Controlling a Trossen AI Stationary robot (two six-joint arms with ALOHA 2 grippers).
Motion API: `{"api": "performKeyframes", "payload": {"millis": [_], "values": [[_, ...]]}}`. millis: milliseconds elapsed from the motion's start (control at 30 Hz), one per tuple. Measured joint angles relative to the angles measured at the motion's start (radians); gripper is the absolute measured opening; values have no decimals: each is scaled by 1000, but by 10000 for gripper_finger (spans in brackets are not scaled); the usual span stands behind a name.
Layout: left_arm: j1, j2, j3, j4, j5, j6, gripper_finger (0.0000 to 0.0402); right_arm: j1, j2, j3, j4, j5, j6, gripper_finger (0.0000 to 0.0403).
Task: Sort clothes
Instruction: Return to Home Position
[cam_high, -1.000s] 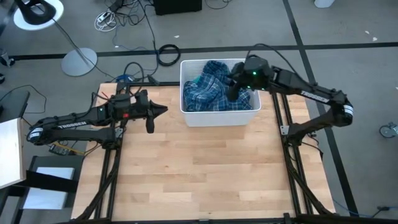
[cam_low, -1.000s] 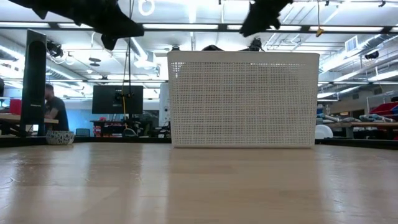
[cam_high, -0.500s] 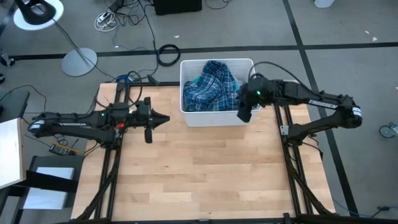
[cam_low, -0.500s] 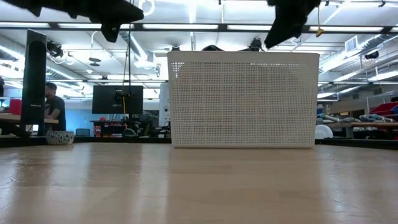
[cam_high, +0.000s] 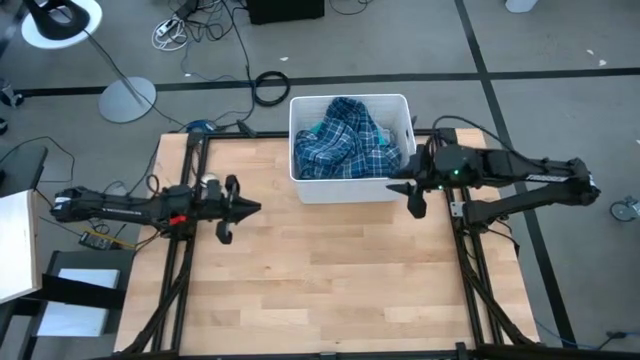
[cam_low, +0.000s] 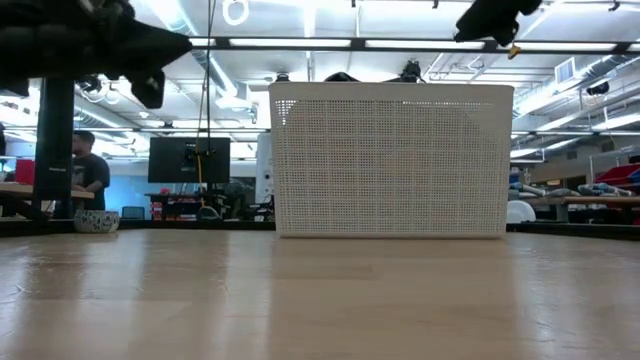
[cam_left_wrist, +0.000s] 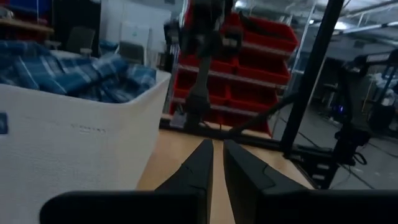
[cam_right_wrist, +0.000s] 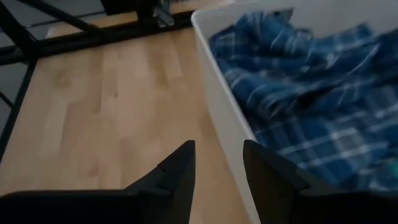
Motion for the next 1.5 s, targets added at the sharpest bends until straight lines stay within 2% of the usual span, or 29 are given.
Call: {"api": "performKeyframes", "payload": {"millis": [100, 333, 500, 633, 700, 767, 833, 1033, 1367, 1500], "values": [[0, -87, -9, -32, -5, 26, 42, 18, -24, -74, 55, 0, 32, 138], [0, -311, -10, -272, 16, 24, 42, 64, -81, -261, 356, -2, 40, 138], [0, -469, -10, -373, 16, 73, 42, 82, -167, -308, 363, -2, 39, 137], [0, -467, -17, -399, 35, 73, 42, 81, -238, -322, 363, 16, 54, 137], [0, -470, -47, -346, 46, 74, 42, 81, -266, -326, 367, 17, 56, 138], [0, -472, -110, -210, 52, 95, 42, 81, -280, -328, 361, 17, 56, 138], [0, -470, -114, -190, 54, 119, 42, 81, -290, -327, 364, 13, 56, 138], [-1, -466, -114, -345, 57, 54, 42, 81, -291, -327, 363, 10, 55, 138], [-1, -466, -115, -353, 56, 52, 42, 80, -290, -327, 379, 9, 46, 138], [-1, -466, -115, -352, 56, 52, 42, 88, -290, -327, 312, 0, -3, 138]]}}
